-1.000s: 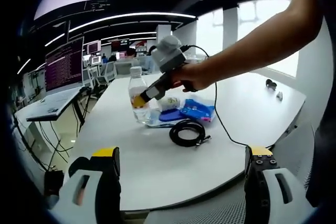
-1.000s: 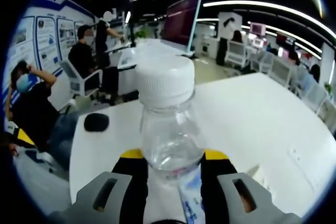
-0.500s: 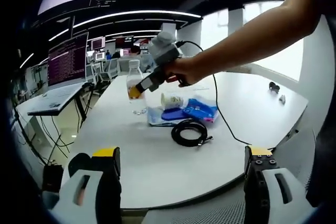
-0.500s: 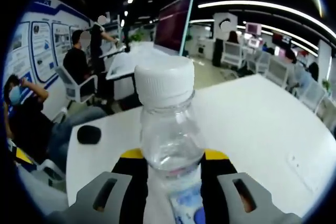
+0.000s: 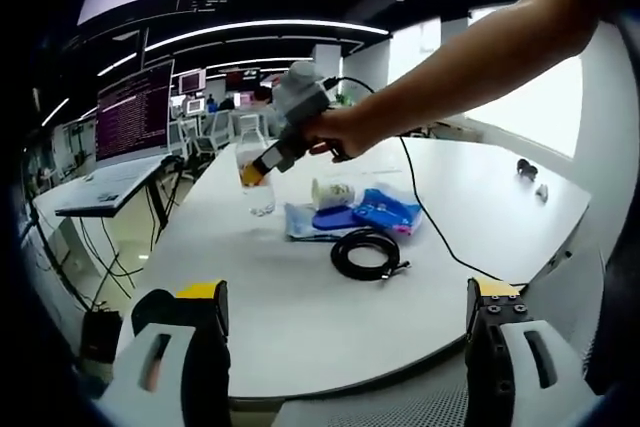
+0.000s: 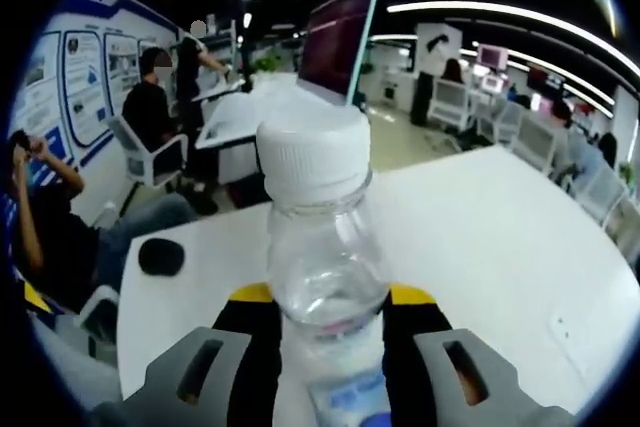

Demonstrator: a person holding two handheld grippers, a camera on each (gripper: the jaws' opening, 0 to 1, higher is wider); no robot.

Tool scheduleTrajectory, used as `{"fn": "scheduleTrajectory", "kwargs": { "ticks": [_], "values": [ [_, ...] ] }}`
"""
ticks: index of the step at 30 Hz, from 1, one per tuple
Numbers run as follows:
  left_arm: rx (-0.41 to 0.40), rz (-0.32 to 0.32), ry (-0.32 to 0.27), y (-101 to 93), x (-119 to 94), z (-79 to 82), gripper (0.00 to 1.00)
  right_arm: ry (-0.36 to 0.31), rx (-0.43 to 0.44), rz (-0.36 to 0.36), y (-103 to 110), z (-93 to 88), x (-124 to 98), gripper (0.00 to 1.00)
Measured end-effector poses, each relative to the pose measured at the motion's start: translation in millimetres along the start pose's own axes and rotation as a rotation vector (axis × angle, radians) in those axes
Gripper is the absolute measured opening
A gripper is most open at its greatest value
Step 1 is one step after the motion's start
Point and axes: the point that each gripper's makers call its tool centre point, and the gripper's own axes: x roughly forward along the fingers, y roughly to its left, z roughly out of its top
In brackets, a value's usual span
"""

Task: Arrange the tabletop items into an orderly group along one side of the table until the central work area is clear of visible clutter.

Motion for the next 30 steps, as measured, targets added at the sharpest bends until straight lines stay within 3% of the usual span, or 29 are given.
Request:
{"fn": "scheduleTrajectory", "kwargs": {
  "ticks": [13,30],
  "values": [
    [-0.035,0.034,0.007,11.0,-0.3,-4.8,1.00,-0.002,-0.007,0.007,-12.9,14.4,21.8,0.35],
    [-0.060,0.063,0.016,18.8,-1.1,-7.7,1.00,0.009,-0.011,0.015,-22.2,18.5,48.3,0.35]
  ]
}}
